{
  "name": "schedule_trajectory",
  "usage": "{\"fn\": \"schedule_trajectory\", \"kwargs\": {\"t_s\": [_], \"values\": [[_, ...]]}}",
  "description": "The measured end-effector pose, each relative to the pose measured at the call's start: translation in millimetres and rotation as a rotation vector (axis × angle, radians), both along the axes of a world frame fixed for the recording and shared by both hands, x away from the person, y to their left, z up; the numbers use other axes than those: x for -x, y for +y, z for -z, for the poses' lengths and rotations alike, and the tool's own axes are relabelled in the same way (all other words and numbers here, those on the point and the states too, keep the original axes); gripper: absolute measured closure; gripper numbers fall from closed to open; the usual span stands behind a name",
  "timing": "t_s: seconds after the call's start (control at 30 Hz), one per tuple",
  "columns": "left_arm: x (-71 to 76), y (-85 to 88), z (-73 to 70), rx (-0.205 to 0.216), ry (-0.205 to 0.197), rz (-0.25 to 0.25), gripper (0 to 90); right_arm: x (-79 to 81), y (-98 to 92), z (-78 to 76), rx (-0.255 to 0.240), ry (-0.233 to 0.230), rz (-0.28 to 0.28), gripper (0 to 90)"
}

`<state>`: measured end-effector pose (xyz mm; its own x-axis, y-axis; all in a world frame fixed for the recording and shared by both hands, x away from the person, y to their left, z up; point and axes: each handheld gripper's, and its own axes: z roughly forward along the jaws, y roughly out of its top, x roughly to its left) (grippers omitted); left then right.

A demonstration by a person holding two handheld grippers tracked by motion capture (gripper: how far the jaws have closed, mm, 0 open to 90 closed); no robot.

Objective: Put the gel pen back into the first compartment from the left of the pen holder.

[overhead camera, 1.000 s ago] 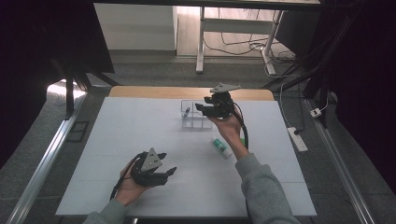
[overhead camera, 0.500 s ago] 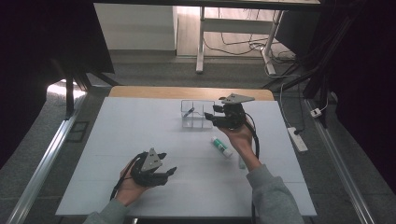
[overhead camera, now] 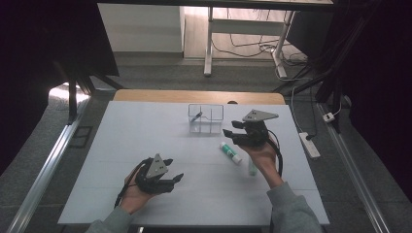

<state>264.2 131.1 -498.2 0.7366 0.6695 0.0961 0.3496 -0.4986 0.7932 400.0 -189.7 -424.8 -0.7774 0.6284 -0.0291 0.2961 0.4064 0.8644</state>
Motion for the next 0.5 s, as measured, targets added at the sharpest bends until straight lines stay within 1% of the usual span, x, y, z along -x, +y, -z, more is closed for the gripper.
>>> {"fn": "schedule_trajectory", "kwargs": {"t_s": [0.1, 0.17, 0.23, 0.5], "values": [[0.2, 1.5, -0.2, 0.006, 0.001, -0.001, 36.4, 5.7, -4.1, 2.3, 0.016, 0.011, 0.005, 47.5], [0.3, 2.7, -0.4, 0.007, 0.001, -0.004, 36.5, 8.9, -7.1, 3.5, 0.036, 0.019, 0.012, 47.3], [0.3, 4.2, -0.5, 0.012, 0.003, -0.006, 36.5, 12.5, -10.8, 4.1, 0.044, 0.021, 0.018, 47.2], [2.5, 8.9, -0.7, 0.023, 0.004, -0.012, 36.5, 27.8, -27.9, 4.5, 0.101, 0.025, 0.037, 46.9]]}}
